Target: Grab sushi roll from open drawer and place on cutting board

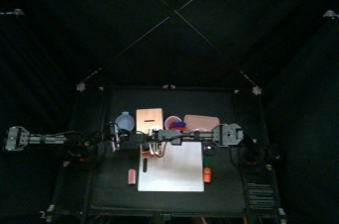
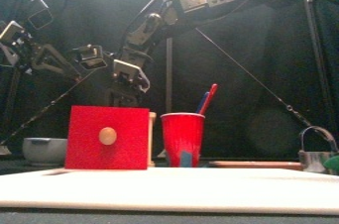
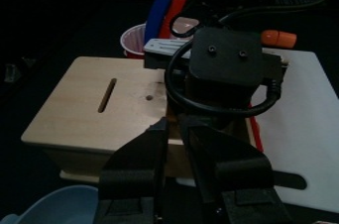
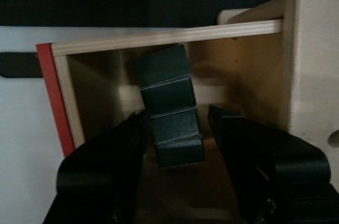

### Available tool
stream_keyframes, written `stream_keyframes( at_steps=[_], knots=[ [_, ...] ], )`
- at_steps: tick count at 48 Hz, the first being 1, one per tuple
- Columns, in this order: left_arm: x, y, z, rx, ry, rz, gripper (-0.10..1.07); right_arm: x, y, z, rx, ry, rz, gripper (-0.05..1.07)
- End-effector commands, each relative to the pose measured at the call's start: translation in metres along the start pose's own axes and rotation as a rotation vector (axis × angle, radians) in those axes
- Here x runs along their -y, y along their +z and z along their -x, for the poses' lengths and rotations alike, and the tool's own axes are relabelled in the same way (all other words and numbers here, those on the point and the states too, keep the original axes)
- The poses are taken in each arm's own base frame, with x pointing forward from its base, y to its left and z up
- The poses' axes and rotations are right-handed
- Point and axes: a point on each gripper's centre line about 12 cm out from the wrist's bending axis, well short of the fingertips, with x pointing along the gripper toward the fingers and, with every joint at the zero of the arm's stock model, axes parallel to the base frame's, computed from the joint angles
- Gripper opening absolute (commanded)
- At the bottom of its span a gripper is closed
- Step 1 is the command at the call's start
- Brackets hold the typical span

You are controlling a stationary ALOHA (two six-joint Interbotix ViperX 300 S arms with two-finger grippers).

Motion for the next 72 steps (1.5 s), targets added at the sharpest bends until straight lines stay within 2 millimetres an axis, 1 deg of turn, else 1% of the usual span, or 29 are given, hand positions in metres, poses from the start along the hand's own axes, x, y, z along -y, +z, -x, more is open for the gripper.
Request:
stream_keyframes(
  at_steps=[1,7,20,33,46,55,72],
  knots=[
    [-0.001,0.004,-0.001,0.012,0.007,0.003,0.6,0.006,0.007,0.015,0.037,-0.015,0.002,0.86],
    [-0.002,0.005,-0.001,0.013,0.012,0.004,0.6,0.005,0.005,0.01,0.026,-0.014,0.008,0.85],
    [-0.004,0.005,-0.001,0.014,0.019,0.006,0.6,0.005,0.001,0.008,0.014,-0.012,0.009,0.84],
    [-0.004,0.006,-0.001,0.014,0.02,0.007,0.6,0.005,0.002,0.009,0.015,-0.025,0.023,0.84],
    [-0.006,0.006,-0.001,0.015,0.028,0.007,0.6,0.001,0.003,0.011,0.018,-0.034,0.044,0.76],
    [-0.006,0.005,-0.001,0.013,0.031,0.009,0.6,-0.004,0.001,0.009,0.007,-0.025,0.05,0.77],
    [-0.008,0.005,-0.001,0.013,0.04,0.012,0.6,-0.005,-0.002,0.005,-0.006,-0.019,0.05,0.77]
  ],
)
